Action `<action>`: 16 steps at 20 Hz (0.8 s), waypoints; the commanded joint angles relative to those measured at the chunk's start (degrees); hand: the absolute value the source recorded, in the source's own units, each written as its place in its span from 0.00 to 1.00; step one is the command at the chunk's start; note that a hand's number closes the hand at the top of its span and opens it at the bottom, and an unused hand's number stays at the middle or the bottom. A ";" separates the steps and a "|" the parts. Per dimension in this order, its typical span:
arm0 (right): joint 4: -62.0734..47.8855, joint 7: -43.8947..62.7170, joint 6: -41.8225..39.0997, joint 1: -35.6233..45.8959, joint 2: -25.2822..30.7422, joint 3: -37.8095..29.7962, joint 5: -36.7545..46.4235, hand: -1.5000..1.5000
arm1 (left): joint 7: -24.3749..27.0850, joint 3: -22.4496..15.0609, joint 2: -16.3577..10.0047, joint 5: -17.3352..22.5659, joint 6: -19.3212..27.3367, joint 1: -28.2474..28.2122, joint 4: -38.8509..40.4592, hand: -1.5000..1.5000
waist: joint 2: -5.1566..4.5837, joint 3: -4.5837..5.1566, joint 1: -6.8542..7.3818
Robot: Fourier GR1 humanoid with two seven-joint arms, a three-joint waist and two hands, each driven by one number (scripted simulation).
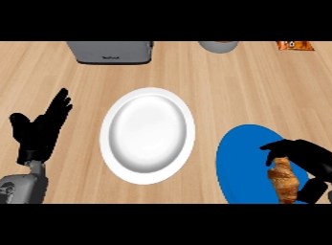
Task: Pick the croissant from the plate and place it in the plate
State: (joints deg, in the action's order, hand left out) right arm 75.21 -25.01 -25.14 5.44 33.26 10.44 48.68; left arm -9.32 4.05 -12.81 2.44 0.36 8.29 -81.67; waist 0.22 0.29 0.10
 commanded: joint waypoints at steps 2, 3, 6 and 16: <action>-0.11 -3.68 -0.25 -1.75 -1.45 0.22 1.33 1.00 | -0.34 -0.35 0.56 0.08 -1.63 -2.99 -2.64 0.50 | -0.18 -0.30 -0.01; 1.44 -0.40 -2.85 0.03 -3.46 0.43 1.19 1.00 | -0.60 1.96 -1.02 0.87 -1.98 -0.81 -1.34 0.50 | -0.19 -0.29 -0.03; -1.02 -4.12 2.20 -2.67 -4.49 -0.15 2.05 1.00 | 0.48 0.03 1.67 -1.04 -0.13 -1.13 -0.99 0.50 | -0.21 -0.30 -0.05; 11.63 28.11 7.40 3.39 -32.79 19.49 9.59 1.00 | -1.00 -1.49 1.69 -1.18 -1.08 2.12 0.87 0.50 | 0.27 -0.11 4.21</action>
State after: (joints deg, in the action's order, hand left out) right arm 85.43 -5.45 -22.29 7.10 7.82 23.84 56.75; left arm -10.10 3.10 -11.38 1.31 -0.35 10.18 -81.09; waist 0.71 1.11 2.80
